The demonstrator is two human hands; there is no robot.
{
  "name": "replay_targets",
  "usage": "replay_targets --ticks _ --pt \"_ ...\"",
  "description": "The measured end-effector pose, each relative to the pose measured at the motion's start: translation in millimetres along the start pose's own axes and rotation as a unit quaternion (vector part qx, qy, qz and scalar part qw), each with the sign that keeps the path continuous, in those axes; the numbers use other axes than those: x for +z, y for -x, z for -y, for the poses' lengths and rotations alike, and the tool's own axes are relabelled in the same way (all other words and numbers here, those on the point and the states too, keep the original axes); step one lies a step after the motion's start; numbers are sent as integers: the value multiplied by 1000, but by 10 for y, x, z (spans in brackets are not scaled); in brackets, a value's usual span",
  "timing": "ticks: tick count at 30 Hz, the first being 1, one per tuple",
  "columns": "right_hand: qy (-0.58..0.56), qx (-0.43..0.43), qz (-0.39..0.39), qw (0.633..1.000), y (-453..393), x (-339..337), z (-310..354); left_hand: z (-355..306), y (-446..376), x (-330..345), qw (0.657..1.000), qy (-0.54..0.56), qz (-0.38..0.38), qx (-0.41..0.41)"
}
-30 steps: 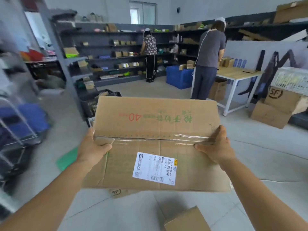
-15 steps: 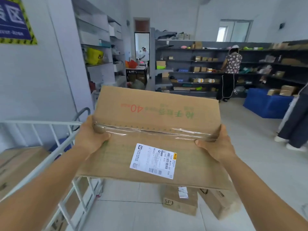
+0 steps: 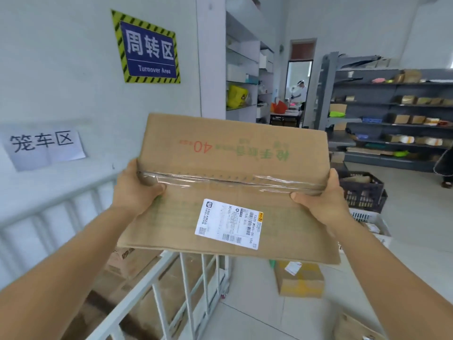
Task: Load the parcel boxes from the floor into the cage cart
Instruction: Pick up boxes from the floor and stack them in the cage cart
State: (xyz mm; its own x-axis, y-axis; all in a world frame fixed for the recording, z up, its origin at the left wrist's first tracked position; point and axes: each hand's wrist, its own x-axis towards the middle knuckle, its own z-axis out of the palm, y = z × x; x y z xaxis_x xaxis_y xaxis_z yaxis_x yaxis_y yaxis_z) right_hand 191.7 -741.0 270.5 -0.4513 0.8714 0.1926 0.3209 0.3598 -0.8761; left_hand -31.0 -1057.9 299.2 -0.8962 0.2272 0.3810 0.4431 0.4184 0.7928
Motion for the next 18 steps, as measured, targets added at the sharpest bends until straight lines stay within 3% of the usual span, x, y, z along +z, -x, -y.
replay_targets --ticks 10,18 --pt "-29 -64 126 989 -477 1658 670 893 -456 -730 988 -42 -119 -93" --pt "-41 -108 278 954 -1100 2842 1087 1375 -797 -828 960 -59 -210 -176"
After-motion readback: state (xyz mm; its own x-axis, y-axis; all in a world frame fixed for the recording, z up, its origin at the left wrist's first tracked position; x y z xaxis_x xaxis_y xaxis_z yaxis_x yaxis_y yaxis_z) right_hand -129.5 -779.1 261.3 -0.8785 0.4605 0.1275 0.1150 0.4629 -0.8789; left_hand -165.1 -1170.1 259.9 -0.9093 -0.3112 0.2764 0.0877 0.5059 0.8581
